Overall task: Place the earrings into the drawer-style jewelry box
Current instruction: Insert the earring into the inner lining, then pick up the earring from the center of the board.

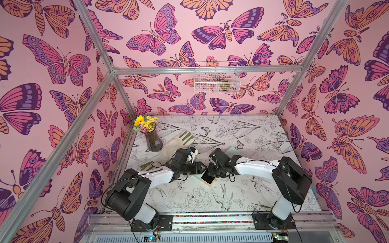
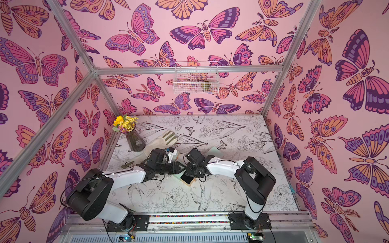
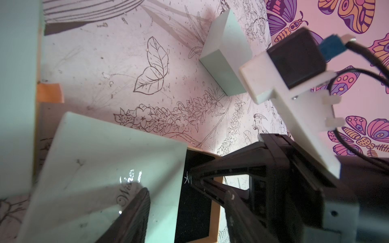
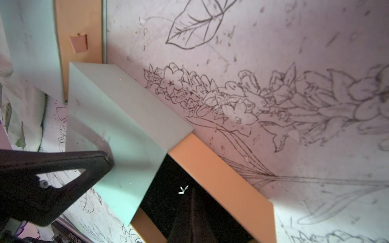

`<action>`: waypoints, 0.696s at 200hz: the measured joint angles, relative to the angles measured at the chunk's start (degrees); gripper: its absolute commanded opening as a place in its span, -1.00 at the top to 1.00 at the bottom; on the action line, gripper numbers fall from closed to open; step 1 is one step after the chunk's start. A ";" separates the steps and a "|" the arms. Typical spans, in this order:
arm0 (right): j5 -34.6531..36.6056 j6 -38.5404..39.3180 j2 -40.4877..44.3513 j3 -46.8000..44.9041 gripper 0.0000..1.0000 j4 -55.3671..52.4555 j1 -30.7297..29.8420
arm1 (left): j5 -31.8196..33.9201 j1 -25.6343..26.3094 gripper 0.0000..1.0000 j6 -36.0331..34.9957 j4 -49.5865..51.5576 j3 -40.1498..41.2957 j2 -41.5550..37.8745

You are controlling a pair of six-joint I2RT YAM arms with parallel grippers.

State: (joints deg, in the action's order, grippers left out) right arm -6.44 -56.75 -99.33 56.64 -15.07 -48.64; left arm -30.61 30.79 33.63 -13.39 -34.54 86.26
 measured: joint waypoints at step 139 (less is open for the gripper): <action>10.80 11.82 22.14 -7.87 0.84 -8.24 -0.11 | 3.87 4.46 -0.24 -2.97 12.22 -4.04 -10.78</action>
State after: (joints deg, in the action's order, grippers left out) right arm 4.36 -44.93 -77.19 48.77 -23.31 -48.75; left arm -26.74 35.24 30.65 -1.17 -38.59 75.48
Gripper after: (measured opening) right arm 0.083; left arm 0.617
